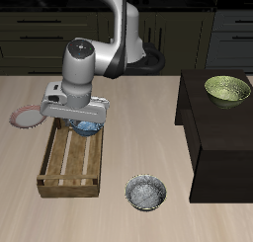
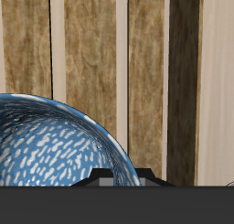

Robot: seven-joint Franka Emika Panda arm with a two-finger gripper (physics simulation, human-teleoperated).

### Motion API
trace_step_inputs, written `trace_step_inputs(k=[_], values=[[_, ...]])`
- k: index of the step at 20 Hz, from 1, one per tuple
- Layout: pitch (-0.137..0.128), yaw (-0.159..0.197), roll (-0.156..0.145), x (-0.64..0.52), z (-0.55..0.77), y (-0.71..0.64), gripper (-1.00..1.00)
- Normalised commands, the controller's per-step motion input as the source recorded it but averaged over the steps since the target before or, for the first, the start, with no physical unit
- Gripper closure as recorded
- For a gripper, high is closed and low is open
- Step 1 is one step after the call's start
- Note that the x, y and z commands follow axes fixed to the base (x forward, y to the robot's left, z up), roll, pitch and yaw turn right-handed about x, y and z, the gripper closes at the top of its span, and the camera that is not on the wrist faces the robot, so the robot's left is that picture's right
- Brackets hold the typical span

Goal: Place the blue bowl and the green bowl in the wooden tray

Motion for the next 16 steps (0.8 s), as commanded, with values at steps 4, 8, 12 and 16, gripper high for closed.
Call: trace_step_inputs(k=[4, 8, 12, 16], values=[[0.042, -0.009, -0.018, -0.04, -0.20, 0.14, -1.00], [-0.002, -0.016, 0.022, -0.05, 0.04, 0.11, -1.00], [-0.037, 0.007, 0.035, -0.13, 0.13, 0.18, -1.00], [-0.041, -0.004, 0.038, -0.14, 0.18, 0.22, -1.00]])
